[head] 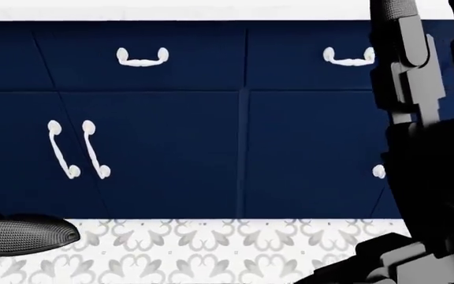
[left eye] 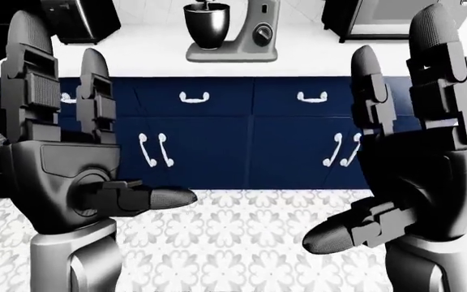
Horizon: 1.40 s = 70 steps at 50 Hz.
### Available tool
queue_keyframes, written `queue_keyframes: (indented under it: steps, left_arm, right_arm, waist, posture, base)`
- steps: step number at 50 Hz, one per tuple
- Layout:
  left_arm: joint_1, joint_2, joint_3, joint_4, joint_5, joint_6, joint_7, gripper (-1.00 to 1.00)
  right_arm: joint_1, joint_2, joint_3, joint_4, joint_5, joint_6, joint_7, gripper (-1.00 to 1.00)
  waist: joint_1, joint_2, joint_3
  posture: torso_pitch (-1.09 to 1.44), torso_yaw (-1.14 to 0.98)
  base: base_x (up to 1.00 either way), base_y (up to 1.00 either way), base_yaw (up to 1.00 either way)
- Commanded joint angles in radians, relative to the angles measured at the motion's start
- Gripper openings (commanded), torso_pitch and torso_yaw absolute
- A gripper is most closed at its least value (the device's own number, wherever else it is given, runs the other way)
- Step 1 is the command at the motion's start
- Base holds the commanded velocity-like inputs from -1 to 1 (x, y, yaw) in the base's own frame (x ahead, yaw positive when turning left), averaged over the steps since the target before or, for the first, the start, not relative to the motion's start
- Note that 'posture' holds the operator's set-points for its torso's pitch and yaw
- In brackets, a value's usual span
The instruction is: Open the stand mixer head.
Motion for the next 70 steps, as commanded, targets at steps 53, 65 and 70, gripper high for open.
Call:
queue_keyframes:
  steps: [53, 65, 70]
  left_arm:
    - [0.007, -0.008, -0.008, -0.013, 0.019, -0.046, -0.022, 1.00]
    - [0.011, -0.009, -0.007, -0.011, 0.017, -0.054, -0.027, 1.00]
    - [0.013, -0.009, -0.006, -0.011, 0.017, -0.054, -0.028, 1.00]
  right_arm:
    - [0.027, 0.011, 0.002, 0.009, -0.054, -0.094, 0.022, 1.00]
    - [0.040, 0.014, 0.014, 0.009, -0.059, -0.093, 0.037, 1.00]
    - [0.049, 0.012, 0.025, 0.012, -0.077, -0.105, 0.050, 1.00]
  waist:
    - [0.015, -0.055, -0.058]
    - [-0.015, -0.001, -0.022]
    - [0.005, 0.034, 0.033]
  posture:
    - [0.00, 0.00]
    - [0.00, 0.00]
    - [0.00, 0.00]
  base:
    - [0.29, 0.02, 0.00]
    - [0.36, 0.00, 0.00]
    - [0.22, 0.07, 0.00]
